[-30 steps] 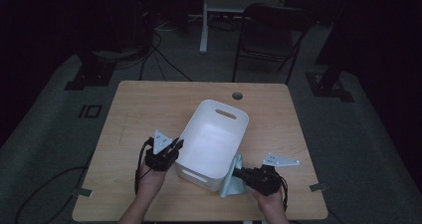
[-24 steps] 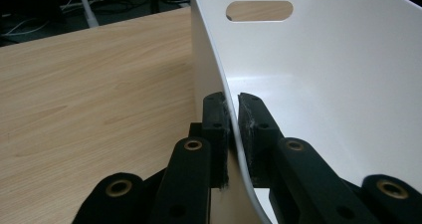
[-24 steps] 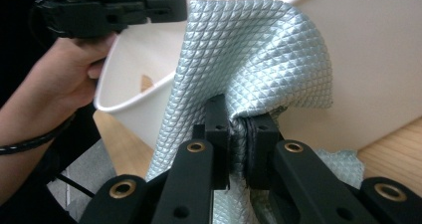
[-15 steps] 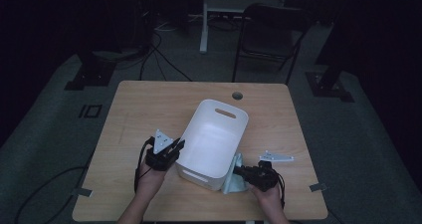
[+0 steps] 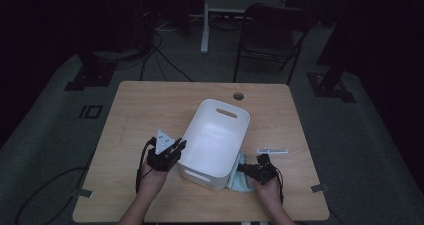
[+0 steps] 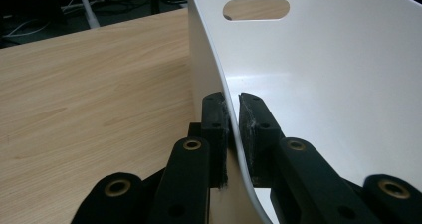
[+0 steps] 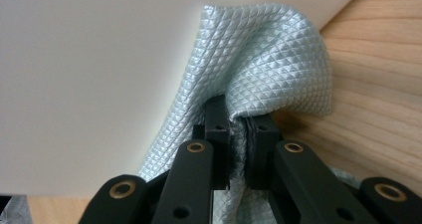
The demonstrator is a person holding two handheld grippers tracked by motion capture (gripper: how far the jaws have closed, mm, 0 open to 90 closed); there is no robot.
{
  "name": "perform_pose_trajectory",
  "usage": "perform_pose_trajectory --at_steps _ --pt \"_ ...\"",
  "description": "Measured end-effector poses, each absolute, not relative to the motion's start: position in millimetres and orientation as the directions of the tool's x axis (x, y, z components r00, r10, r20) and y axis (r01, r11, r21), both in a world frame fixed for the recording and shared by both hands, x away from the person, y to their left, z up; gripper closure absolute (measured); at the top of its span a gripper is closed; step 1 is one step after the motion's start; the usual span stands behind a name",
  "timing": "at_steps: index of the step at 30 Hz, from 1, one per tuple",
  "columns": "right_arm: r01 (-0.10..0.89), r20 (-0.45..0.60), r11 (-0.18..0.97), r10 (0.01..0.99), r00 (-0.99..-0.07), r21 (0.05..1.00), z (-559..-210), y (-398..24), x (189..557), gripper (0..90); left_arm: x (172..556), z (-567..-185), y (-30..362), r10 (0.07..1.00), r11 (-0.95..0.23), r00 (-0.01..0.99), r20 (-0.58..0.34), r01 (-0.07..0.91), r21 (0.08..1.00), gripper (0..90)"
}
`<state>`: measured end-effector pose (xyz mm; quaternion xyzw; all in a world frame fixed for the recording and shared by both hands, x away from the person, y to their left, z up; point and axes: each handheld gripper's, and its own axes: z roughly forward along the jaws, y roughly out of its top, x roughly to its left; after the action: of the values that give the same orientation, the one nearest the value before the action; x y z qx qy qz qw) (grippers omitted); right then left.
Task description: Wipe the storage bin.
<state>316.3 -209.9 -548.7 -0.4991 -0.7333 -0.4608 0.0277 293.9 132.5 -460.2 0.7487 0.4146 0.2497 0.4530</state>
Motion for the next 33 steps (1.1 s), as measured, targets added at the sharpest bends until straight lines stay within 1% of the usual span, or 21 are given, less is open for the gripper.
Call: perform_pose_trajectory --at_steps 4,7,8,9,10,12,13,15,19,20,25,33 --pt "0.757 0.510 0.074 0.696 -0.505 0.650 -543 -212 316 83.9 294 -460 132 0.850 -0.247 0.526 0.002 0.396 0.884 82.4" --pt "0.721 0.538 0.030 0.645 -0.543 0.693 -526 -217 311 83.9 294 -460 131 0.852 -0.254 0.523 0.011 0.396 0.882 82.4" --pt "0.721 0.538 0.030 0.645 -0.543 0.693 -526 -217 311 83.9 294 -460 131 0.852 -0.254 0.523 0.011 0.396 0.882 82.4" --pt "0.700 0.553 0.003 0.611 -0.567 0.714 -517 -219 308 83.9 294 -460 131 0.852 -0.254 0.523 0.011 0.396 0.882 82.4" --pt "0.662 0.566 -0.035 0.554 -0.611 0.749 -501 -221 302 83.8 294 -460 131 0.851 -0.255 0.525 0.011 0.395 0.882 82.3" --pt "0.621 0.558 -0.061 0.516 -0.651 0.781 -486 -222 298 83.7 294 -460 131 0.848 -0.259 0.530 0.011 0.396 0.881 82.4" --pt "0.607 0.544 -0.060 0.520 -0.659 0.792 -482 -222 297 83.7 294 -460 132 0.844 -0.259 0.536 0.006 0.398 0.880 82.4" --pt "0.590 0.505 -0.033 0.558 -0.659 0.807 -478 -220 299 83.7 294 -460 131 0.841 -0.257 0.541 0.002 0.397 0.881 82.3" --pt "0.600 0.510 -0.041 0.575 -0.640 0.799 -483 -220 303 83.8 294 -460 131 0.838 -0.258 0.545 0.001 0.396 0.881 82.1" --pt "0.611 0.503 -0.030 0.601 -0.621 0.791 -488 -220 305 83.8 294 -460 130 0.836 -0.261 0.548 0.003 0.393 0.882 81.6" --pt "0.646 0.530 -0.038 0.609 -0.590 0.762 -502 -221 312 83.9 294 -460 130 0.837 -0.254 0.547 -0.003 0.395 0.883 81.1" --pt "0.675 0.517 -0.014 0.655 -0.551 0.738 -517 -220 322 84.0 294 -460 129 0.840 -0.263 0.542 0.010 0.392 0.882 81.1"
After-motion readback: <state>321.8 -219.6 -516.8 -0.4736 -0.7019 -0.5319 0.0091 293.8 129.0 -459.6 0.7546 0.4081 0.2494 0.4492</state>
